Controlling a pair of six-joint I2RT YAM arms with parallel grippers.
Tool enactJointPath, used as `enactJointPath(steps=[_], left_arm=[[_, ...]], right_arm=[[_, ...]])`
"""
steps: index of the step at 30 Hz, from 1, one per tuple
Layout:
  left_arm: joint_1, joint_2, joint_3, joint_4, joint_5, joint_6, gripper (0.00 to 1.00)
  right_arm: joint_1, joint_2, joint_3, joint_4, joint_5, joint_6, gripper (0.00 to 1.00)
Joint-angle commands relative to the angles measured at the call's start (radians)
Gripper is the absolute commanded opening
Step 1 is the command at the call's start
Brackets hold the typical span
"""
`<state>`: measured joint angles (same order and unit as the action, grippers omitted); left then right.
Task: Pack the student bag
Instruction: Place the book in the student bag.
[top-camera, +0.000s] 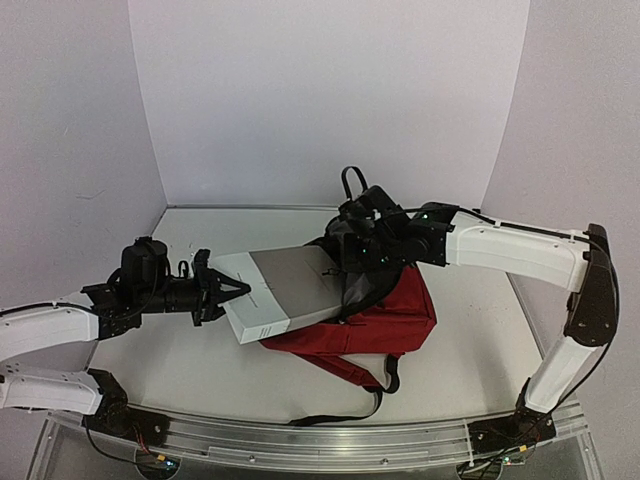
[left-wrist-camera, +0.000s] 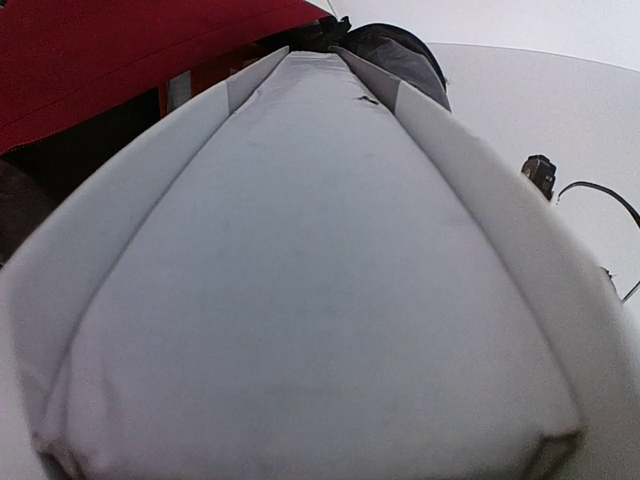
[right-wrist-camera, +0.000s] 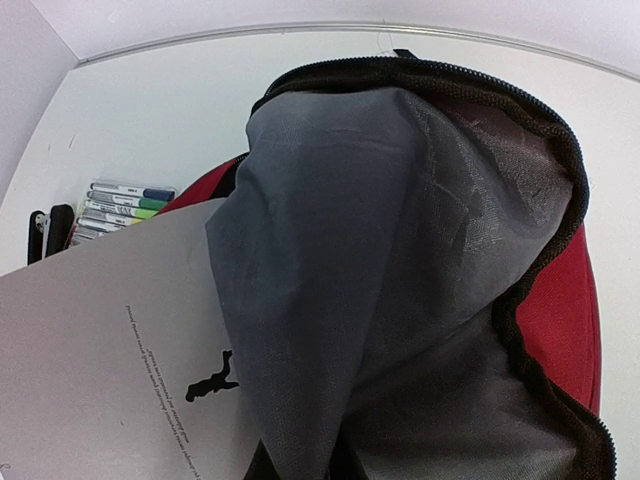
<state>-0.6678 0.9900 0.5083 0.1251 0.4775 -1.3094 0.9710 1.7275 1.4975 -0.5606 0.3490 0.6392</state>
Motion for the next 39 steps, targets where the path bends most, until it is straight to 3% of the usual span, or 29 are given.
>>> enactJointPath(steps=[1,10,18,24,31,39], left_arm=[[-0.003,0.045,0.032,0.057,0.031,0.028,0.14],[-0.003,0.259,0.127,0.180,0.098,0.066,0.14],[-0.018,0.570,0.316,0.335,0.178,0.069,0.15],[-0.069,0.764,0.517,0.253,0.185,0.136,0.20],[-0.090,0.884,0.599,0.229,0.170,0.159,0.35],[-0.090,0.776,0.624,-0.090,0.011,0.334,0.69]], right_arm=[[0.002,-0.065,0.012,0.113,-0.008,-0.011,0.03],[0.002,-0.072,-0.016,0.162,-0.114,-0.054,0.03],[0.004,-0.059,-0.027,0.251,-0.266,-0.097,0.03],[0.007,-0.051,-0.028,0.262,-0.260,-0.098,0.03],[0.007,-0.079,-0.050,0.265,-0.151,-0.069,0.04],[0.006,-0.137,-0.112,0.265,-0.076,-0.050,0.06]])
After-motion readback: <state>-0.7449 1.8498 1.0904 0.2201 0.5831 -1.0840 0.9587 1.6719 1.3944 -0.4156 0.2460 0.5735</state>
